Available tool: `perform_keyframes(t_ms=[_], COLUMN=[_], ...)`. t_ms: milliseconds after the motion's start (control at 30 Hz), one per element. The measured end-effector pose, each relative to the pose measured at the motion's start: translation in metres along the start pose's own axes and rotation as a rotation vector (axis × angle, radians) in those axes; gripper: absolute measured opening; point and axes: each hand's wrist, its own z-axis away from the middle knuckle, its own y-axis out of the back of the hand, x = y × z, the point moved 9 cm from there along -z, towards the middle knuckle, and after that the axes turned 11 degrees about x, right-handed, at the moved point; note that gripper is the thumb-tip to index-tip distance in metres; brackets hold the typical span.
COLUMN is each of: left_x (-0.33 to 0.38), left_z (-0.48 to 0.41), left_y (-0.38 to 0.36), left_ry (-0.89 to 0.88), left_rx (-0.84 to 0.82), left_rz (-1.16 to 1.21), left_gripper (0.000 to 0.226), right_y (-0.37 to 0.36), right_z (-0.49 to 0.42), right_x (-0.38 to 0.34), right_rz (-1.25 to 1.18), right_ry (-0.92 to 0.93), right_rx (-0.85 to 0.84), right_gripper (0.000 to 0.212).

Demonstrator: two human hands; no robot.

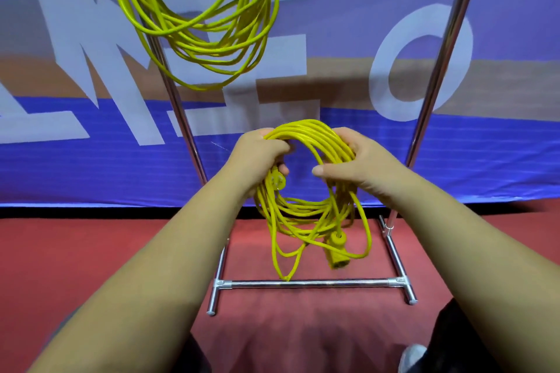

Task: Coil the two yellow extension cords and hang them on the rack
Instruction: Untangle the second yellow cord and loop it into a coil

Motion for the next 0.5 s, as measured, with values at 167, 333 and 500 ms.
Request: perform_keyframes(t_ms=[167, 333, 500], left_x=[0.025, 0.024, 0.038], left_z=[-0.007, 0.003, 0.01], left_y=[0.018, 0.023, 0.038], left_ry=[0.026, 0.129, 0.037], left_rx=[0.125, 0.223, 0.2], left_rz=[0.114, 0.092, -0.056], left_gripper=[0.008, 0.007, 0.016], right_y=[0.003, -0.018, -0.001], right_z=[-0.003, 0.011, 0.012], right_x=[0.009, 0.001, -0.008], right_rz=[0.123, 0.299, 0.366], right_ry=[0.037, 0.141, -0.025], right_rx=[0.157, 0.327, 0.41], right_gripper=[0.064, 0.112, 0.042])
